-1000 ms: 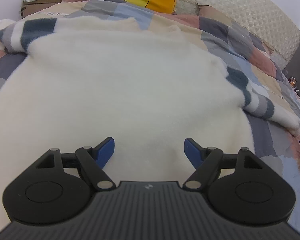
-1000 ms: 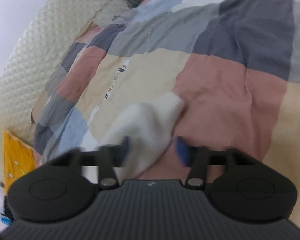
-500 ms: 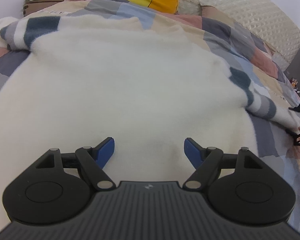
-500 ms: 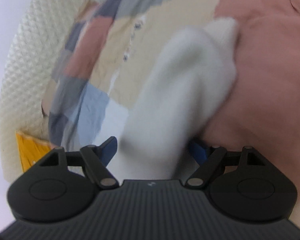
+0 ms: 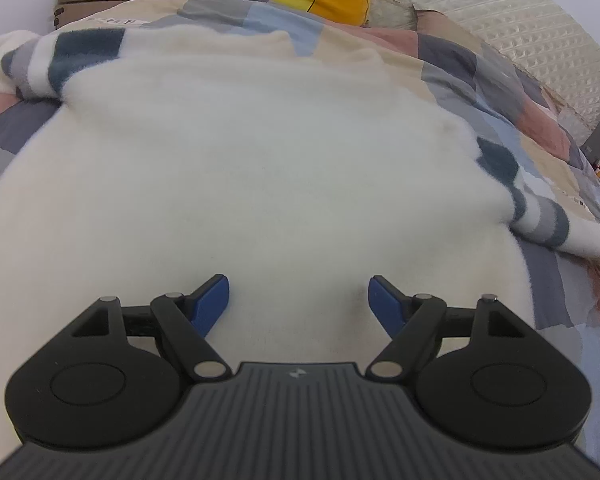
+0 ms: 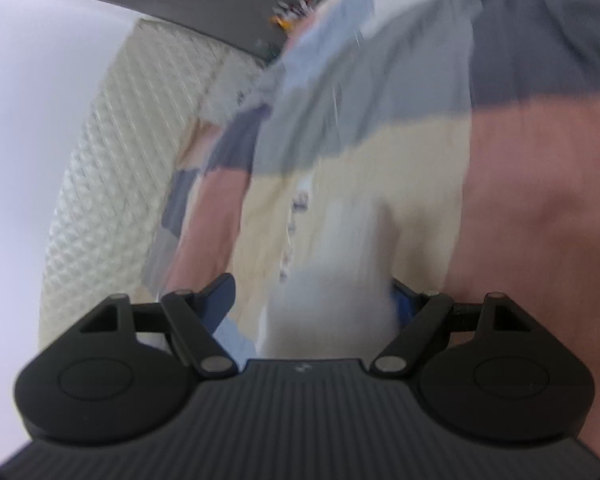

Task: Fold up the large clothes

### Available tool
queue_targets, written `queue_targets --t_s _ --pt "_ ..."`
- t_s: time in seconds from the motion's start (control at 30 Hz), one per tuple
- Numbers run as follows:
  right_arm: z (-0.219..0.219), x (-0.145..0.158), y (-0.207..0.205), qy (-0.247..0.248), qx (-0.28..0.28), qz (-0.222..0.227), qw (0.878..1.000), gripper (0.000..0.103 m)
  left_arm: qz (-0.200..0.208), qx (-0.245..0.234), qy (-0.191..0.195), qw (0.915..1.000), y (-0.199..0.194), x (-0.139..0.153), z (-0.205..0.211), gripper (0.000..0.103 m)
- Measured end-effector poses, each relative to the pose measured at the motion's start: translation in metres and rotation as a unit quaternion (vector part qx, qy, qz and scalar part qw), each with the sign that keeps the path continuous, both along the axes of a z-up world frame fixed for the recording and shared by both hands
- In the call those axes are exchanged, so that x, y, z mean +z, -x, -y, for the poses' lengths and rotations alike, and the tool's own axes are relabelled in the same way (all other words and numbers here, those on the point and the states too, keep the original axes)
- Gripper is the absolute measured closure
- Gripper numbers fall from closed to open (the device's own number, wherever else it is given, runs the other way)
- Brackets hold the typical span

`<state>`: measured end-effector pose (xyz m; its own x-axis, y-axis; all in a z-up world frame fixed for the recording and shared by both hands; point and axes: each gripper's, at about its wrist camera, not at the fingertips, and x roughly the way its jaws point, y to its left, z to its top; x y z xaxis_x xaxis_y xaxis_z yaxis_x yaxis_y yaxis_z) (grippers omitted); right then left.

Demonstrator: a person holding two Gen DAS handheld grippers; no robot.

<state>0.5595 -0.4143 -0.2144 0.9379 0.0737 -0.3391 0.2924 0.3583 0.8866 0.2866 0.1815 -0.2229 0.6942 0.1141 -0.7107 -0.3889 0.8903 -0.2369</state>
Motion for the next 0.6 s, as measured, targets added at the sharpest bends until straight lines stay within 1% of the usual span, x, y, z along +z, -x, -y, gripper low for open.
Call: queue_targets --t_s 0.1,0.13,0.17,0.23,0.27,0.33,0.37,0.4,0.43,0.47,0.5,0.53,0.57,0.6 --pt "0.009 -0.009 -0.004 -0.015 0.026 -0.004 1.000 0.023 -0.001 -0.002 -0.003 1.0000 0.000 0.000 0.000 0.022" --pt "0.010 -0.011 -0.004 -0.011 0.034 -0.013 0.999 0.023 -0.001 -0.002 -0.003 1.0000 0.000 0.000 0.000 0.022" --pt "0.010 -0.012 -0.006 0.003 0.042 -0.027 0.999 0.027 -0.002 -0.002 -0.002 1.0000 0.001 0.000 0.000 0.022" --pt "0.005 -0.014 -0.010 0.022 0.059 -0.051 0.997 0.044 -0.001 0.000 -0.001 1.0000 0.001 0.001 0.000 0.022" --pt "0.004 -0.014 -0.010 0.024 0.069 -0.062 0.995 0.047 -0.001 0.000 0.001 1.0000 0.001 0.002 -0.001 0.022" --pt "-0.005 -0.011 -0.016 0.036 0.110 -0.089 0.989 0.047 0.000 -0.001 0.002 1.0000 0.002 0.005 0.000 0.022" --pt "-0.010 -0.008 -0.019 0.044 0.136 -0.101 0.985 0.048 0.000 -0.001 0.001 1.0000 0.002 0.007 0.000 0.022" --pt "-0.013 -0.004 -0.018 0.056 0.146 -0.109 0.982 0.058 -0.001 -0.002 -0.003 1.0000 0.002 0.008 0.001 0.022" --pt "-0.016 0.002 -0.016 0.071 0.141 -0.113 0.981 0.066 -0.001 -0.002 -0.007 1.0000 0.003 0.010 0.001 0.022" --pt "-0.019 0.009 -0.014 0.082 0.135 -0.114 0.981 0.069 0.000 -0.004 -0.010 0.9999 0.004 0.012 0.001 0.022" --pt "-0.021 0.018 -0.014 0.089 0.133 -0.112 0.981 0.078 0.001 -0.007 -0.013 0.9999 0.005 0.014 0.002 0.022" --pt "-0.024 0.026 -0.014 0.098 0.135 -0.111 0.980 0.081 0.001 -0.012 -0.017 0.9998 0.006 0.016 0.002 0.022" --pt "-0.027 0.037 -0.014 0.111 0.135 -0.108 0.979 0.082 -0.003 -0.022 -0.026 0.9994 0.006 0.016 0.002 0.022" --pt "-0.031 0.049 -0.013 0.121 0.134 -0.098 0.979 0.083 -0.014 -0.037 -0.044 0.9983 0.005 0.015 0.004 0.022"
